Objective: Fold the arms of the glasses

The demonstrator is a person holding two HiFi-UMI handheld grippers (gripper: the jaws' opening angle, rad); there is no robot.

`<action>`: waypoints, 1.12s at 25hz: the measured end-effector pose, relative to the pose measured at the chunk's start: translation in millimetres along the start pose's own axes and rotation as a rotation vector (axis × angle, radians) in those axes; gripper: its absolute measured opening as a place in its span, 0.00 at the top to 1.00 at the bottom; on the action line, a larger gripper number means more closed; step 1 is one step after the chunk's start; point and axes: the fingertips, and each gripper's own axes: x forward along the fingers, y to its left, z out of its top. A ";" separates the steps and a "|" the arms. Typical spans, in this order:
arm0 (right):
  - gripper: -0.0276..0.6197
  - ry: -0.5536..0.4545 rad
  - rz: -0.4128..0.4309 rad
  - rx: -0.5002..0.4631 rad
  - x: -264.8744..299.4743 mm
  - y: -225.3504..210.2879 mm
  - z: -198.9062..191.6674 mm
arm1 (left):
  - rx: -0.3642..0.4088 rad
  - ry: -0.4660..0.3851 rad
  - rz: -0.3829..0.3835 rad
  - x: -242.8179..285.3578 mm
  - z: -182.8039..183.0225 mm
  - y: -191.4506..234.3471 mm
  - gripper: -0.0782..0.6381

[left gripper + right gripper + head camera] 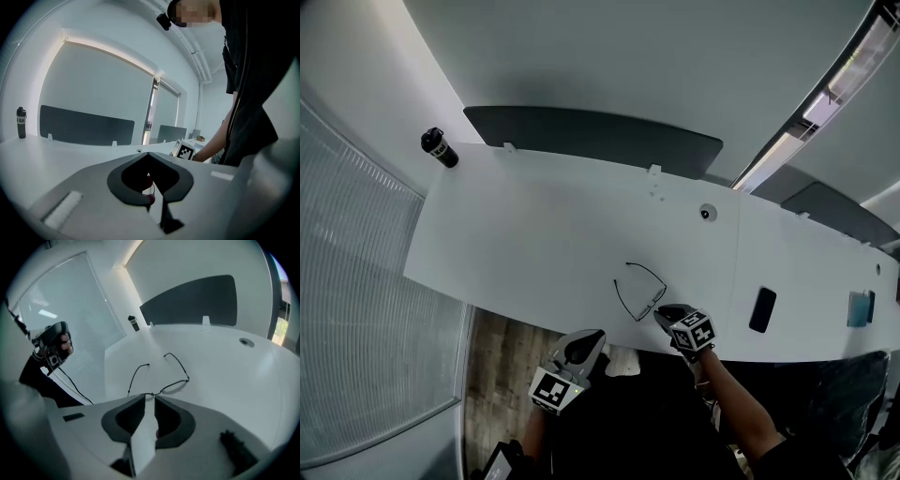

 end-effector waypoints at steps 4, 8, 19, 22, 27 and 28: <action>0.85 -0.030 0.075 0.196 5.4 -8.5 -2.9 | -0.025 0.007 0.018 0.8 0.6 1.1 0.88; 0.85 -0.048 0.156 0.412 10.2 -14.1 -8.6 | -0.036 0.003 0.030 1.6 -1.7 3.0 0.88; 0.83 -0.097 0.296 0.835 19.7 -29.2 -7.4 | -0.032 -0.004 0.047 4.8 0.7 5.5 0.88; 0.83 -0.063 0.293 0.852 25.4 -28.7 -12.3 | -0.014 -0.007 0.044 4.9 -3.8 6.3 0.88; 0.85 -0.140 0.355 0.956 26.7 -27.8 0.0 | -0.013 -0.015 0.050 5.1 -4.9 9.1 0.88; 0.85 -0.157 0.372 0.988 26.4 -27.4 3.5 | -0.004 -0.018 0.048 5.0 -5.5 9.2 0.88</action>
